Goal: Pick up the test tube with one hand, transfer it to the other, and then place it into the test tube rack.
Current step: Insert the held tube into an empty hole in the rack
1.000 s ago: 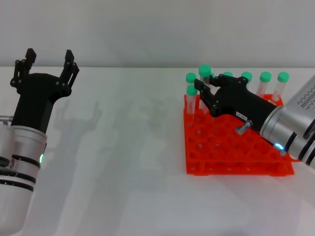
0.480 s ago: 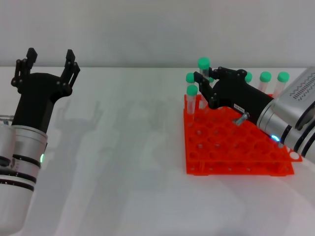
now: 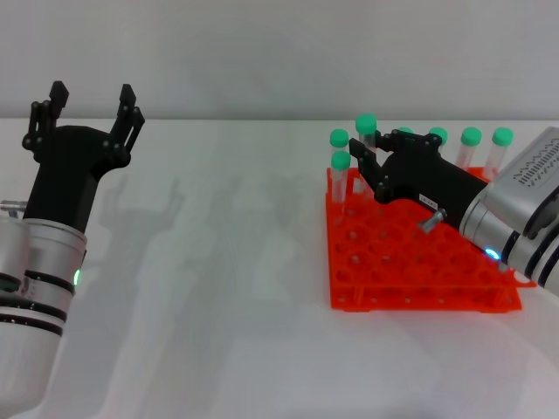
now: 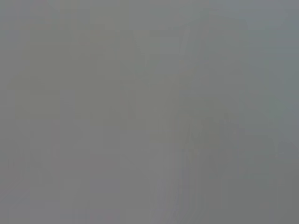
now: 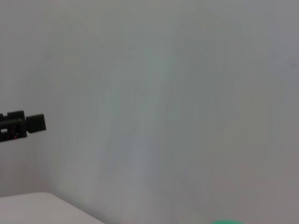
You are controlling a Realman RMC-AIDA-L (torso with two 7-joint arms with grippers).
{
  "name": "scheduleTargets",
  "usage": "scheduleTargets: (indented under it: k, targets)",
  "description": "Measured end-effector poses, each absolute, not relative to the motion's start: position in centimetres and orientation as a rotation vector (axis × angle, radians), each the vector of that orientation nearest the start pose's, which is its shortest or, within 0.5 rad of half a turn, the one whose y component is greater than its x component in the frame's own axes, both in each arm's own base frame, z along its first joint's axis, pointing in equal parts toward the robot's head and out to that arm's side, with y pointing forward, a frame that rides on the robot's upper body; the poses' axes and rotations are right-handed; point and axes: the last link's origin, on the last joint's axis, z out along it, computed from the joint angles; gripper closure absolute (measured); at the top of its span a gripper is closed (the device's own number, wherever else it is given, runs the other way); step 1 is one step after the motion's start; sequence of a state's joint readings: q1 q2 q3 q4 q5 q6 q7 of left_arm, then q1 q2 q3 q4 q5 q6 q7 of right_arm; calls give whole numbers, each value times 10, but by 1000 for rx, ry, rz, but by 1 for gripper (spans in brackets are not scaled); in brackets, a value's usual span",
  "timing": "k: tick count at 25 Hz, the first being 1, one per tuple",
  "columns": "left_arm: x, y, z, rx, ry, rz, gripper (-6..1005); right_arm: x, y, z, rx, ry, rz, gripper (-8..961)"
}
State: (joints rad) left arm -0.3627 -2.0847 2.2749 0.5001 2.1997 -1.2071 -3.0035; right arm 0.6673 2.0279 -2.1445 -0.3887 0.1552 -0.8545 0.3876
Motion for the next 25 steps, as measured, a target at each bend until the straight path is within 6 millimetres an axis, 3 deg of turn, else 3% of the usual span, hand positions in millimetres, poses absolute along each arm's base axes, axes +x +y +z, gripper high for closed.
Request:
scheduleTargets:
  k: [25]
  targets:
    - [-269,335,-17,-1464,-409,-825,166,202,392,-76,-2221,280,751,731]
